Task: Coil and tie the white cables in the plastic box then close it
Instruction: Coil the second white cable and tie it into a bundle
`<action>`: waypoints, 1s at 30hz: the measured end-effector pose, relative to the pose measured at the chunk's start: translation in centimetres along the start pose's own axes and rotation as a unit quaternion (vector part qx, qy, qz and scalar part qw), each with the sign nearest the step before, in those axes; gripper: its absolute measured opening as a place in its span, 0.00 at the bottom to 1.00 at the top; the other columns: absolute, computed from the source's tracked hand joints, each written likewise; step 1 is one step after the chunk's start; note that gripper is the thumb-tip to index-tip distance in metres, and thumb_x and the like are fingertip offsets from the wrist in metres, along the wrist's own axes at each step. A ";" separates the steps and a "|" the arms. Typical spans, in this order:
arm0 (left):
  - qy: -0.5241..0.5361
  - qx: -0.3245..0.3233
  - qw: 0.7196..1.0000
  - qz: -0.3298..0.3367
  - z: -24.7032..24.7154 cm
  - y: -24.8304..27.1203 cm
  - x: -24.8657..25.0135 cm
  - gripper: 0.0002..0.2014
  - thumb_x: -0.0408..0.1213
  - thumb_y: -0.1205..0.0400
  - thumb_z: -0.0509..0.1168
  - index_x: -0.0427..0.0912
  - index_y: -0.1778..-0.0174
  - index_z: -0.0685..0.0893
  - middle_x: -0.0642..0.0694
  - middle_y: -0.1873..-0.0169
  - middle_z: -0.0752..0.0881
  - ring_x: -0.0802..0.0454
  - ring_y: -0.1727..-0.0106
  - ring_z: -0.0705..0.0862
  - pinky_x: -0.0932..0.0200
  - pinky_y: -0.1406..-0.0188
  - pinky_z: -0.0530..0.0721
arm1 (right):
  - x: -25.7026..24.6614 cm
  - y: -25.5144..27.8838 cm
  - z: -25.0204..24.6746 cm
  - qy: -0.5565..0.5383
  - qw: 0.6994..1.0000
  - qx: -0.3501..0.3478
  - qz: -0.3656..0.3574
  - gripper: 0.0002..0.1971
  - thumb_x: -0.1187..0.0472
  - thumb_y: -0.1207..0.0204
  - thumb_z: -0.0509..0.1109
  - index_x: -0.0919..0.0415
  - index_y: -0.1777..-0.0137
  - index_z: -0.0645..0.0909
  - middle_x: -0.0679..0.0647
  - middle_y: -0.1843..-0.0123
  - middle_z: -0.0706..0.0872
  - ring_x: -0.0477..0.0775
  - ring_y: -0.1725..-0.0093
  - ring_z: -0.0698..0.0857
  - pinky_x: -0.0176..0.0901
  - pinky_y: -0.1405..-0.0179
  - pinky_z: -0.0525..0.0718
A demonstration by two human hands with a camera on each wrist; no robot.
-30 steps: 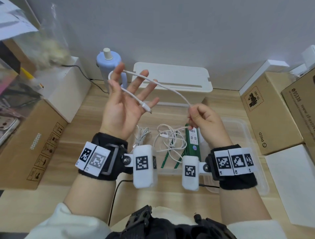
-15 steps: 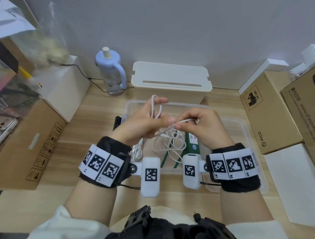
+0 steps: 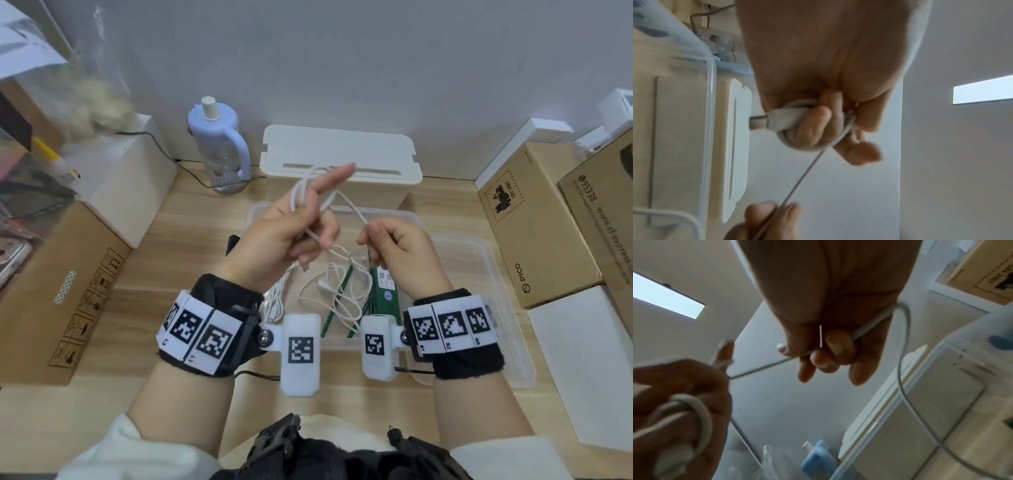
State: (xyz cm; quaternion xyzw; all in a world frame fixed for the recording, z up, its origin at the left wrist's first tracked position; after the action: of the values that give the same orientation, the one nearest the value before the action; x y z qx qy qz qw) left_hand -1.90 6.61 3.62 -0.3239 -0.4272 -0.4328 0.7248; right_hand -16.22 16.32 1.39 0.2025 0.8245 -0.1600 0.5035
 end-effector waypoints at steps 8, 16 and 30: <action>-0.011 0.162 0.986 -0.028 -0.5 -0.5 -1.2 0.15 0.40 0.13 0.49 0.55 0.32 0.71 0.46 0.63 0.74 0.60 0.81 0.63 0.69 0.84 0.63 | -2.8 0.5 1.1 0.015 0.997 -0.067 -0.036 0.09 0.53 0.23 0.63 0.46 0.65 0.80 0.44 0.74 0.76 0.40 0.73 0.71 0.35 0.70 0.69; -0.064 0.225 0.971 0.057 -0.9 -0.7 -0.7 0.29 0.30 0.23 0.60 0.53 0.26 0.64 0.48 0.65 0.81 0.59 0.81 0.69 0.64 0.81 0.66 | -3.8 1.6 3.0 0.043 0.966 -0.254 -0.035 0.14 0.49 0.24 0.66 0.58 0.55 0.88 0.53 0.76 0.76 0.48 0.74 0.72 0.41 0.70 0.71; 0.014 0.184 0.983 -0.020 -1.2 -0.3 0.0 0.14 0.27 0.16 0.52 0.48 0.42 0.74 0.50 0.67 0.85 0.61 0.83 0.61 0.67 0.84 0.56 | -3.0 0.8 2.9 -0.010 0.995 -0.094 0.044 0.08 0.48 0.28 0.70 0.50 0.55 0.80 0.43 0.85 0.72 0.40 0.81 0.67 0.38 0.74 0.65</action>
State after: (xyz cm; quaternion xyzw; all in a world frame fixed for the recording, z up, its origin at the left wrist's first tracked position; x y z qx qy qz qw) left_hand -1.71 5.48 3.15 -0.1702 -0.4960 -0.3654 0.7691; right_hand -12.38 15.12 2.79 0.1893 0.8209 -0.0616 0.5353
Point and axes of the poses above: each hand's wrist, its own y-axis away from the middle knuckle, its own z-axis out of the palm, x = y × z, the point moved 2 cm from there along -y, towards the middle knuckle
